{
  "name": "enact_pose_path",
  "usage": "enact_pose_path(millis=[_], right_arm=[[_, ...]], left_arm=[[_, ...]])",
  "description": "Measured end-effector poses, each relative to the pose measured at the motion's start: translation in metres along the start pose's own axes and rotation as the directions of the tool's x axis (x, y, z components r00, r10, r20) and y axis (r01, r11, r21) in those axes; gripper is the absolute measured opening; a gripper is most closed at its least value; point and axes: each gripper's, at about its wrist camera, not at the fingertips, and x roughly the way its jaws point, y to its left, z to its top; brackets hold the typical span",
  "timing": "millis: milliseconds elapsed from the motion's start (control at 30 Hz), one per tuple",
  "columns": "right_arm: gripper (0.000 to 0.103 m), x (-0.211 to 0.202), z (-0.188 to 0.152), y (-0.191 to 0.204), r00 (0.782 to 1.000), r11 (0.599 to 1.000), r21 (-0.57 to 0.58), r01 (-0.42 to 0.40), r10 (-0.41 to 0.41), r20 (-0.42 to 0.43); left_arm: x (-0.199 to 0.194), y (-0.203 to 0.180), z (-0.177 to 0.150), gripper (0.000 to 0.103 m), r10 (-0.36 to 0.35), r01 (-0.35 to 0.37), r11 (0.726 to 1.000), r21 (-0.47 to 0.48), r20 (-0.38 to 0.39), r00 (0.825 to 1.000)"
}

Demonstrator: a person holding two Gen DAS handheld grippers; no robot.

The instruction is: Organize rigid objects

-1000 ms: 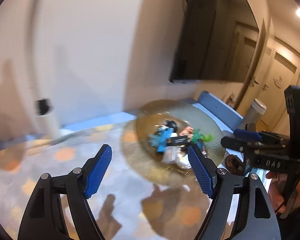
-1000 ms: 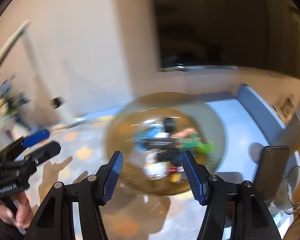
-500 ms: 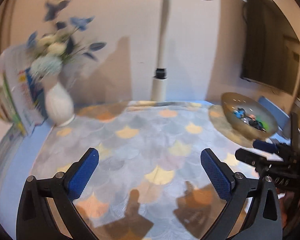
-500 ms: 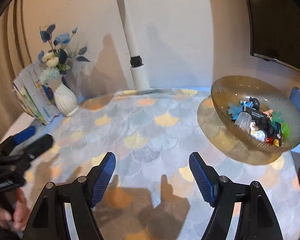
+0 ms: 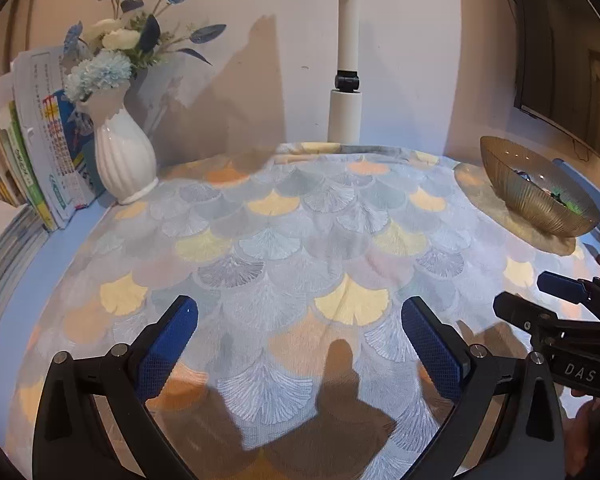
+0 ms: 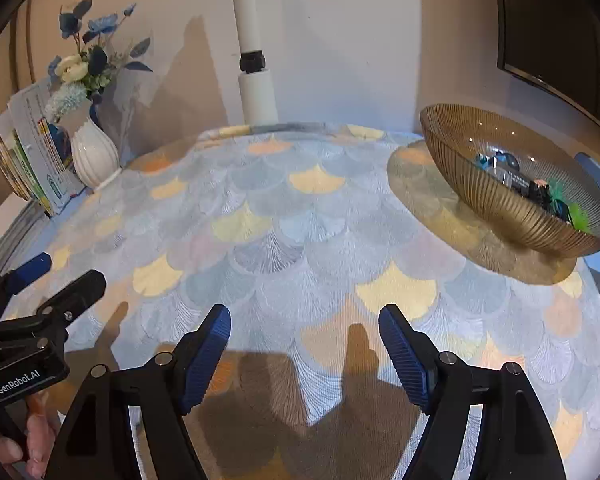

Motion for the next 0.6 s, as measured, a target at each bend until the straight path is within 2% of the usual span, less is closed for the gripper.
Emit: enact_pose_path(millis=[67,200,600], right_arm=[[0.076,0.000,0.000,0.002,1.000,1.000,-0.008,0.002,-0.002,-0.002],[0.084,-0.005,-0.002,0.007,0.999,0.999,-0.031,0.026,-0.025,0.027],[0.085,-0.013,-0.003,0.005,0.996,0.998,-0.022,0.056,-0.054,0.070]], left_arm=[[-0.001,-0.001,0.001,0.102,-0.002,0.002,1.000,0.002,0.003,1.000],[0.002,0.000,0.001,0.102,-0.002,0.002,1.000,0.002,-0.006,1.000],[0.003,0.007,0.001,0.102,-0.005,0.005,0.999,-0.036,-0.011,1.000]])
